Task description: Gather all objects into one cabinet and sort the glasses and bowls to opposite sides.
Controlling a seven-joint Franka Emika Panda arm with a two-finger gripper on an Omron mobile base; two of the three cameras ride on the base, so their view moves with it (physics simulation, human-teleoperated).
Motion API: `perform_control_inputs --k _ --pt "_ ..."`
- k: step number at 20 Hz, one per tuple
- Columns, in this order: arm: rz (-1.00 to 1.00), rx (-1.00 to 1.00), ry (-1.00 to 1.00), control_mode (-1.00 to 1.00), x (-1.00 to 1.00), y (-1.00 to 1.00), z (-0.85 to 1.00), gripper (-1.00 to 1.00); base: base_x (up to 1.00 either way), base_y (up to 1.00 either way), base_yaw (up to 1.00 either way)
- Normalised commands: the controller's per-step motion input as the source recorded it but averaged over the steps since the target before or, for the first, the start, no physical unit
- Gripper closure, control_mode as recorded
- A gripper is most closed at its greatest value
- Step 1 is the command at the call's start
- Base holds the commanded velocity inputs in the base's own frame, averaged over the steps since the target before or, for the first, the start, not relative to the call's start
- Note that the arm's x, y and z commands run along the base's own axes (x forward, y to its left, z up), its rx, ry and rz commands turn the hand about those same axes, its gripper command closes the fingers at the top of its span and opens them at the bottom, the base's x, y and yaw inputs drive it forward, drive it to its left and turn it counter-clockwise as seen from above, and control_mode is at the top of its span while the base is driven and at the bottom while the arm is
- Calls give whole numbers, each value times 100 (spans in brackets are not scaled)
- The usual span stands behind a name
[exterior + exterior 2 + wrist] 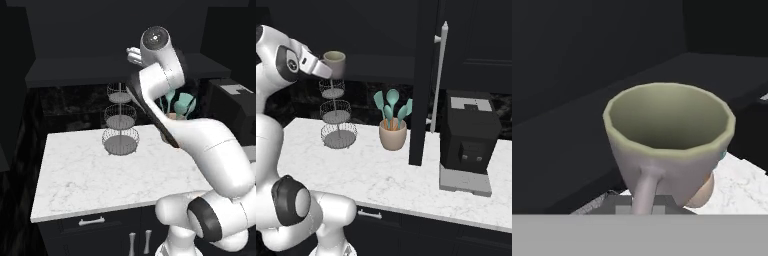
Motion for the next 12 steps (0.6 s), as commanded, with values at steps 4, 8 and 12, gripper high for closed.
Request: perform_control_inputs --k 4,8,12 --pt "33 -5 12 -100 -100 0 0 100 0 0 0" --pt "31 -9 3 -100 -100 0 -4 100 0 0 0" --pt "30 -12 0 -100 -100 0 -13 100 0 0 0"
